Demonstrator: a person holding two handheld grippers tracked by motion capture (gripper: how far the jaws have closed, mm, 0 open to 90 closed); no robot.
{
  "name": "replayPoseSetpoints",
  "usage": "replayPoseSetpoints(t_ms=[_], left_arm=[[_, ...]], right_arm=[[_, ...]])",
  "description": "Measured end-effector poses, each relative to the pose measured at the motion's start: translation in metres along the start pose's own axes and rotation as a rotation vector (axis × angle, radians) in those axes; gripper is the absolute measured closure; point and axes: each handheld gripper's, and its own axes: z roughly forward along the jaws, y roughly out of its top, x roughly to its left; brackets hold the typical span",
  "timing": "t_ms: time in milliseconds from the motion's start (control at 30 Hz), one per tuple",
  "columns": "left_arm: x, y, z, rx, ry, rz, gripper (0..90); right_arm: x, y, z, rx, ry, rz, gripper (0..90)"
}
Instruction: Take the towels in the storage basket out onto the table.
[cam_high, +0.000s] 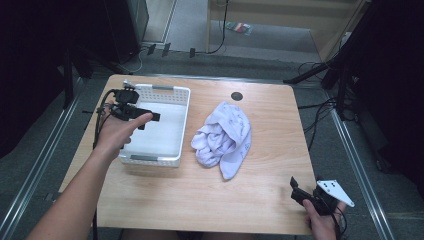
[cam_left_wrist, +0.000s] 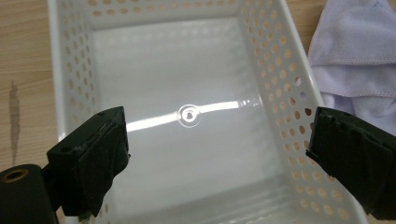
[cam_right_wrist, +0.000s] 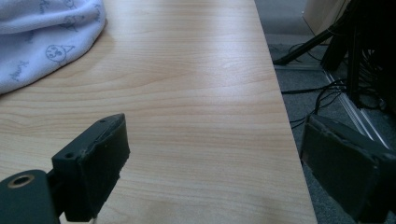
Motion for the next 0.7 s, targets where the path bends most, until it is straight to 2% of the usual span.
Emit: replayPoseSetpoints(t_ms=[133, 367, 467, 567, 700], left_arm=[[0.014, -0.01, -0.009, -0.006, 0.008, -0.008, 5.2], [0.039, -0.037, -0.021, -0.055, 0.013, -0.038, 5.2], [0.048, -0.05, -0.025, -0.075, 0.023, -0.042, 5.2], [0.057, -0.068, -0.033, -0.119, 0.032, -0.053, 5.2], [0.066, -0.094, -0.038, -0.163, 0.021, -0.062, 5.2]], right_arm=[[0.0, 0.0, 0.0, 0.0, -0.001, 0.0, 8.3], [0.0, 0.0, 0.0, -0.001, -0.003, 0.0, 8.3], [0.0, 0.0, 0.0, -0.002, -0.004, 0.001, 8.3], [0.0, 0.0, 0.0, -0.003, -0.006, 0.002, 8.4], [0.0, 0.0, 0.0, -0.003, -0.008, 0.002, 8.4]])
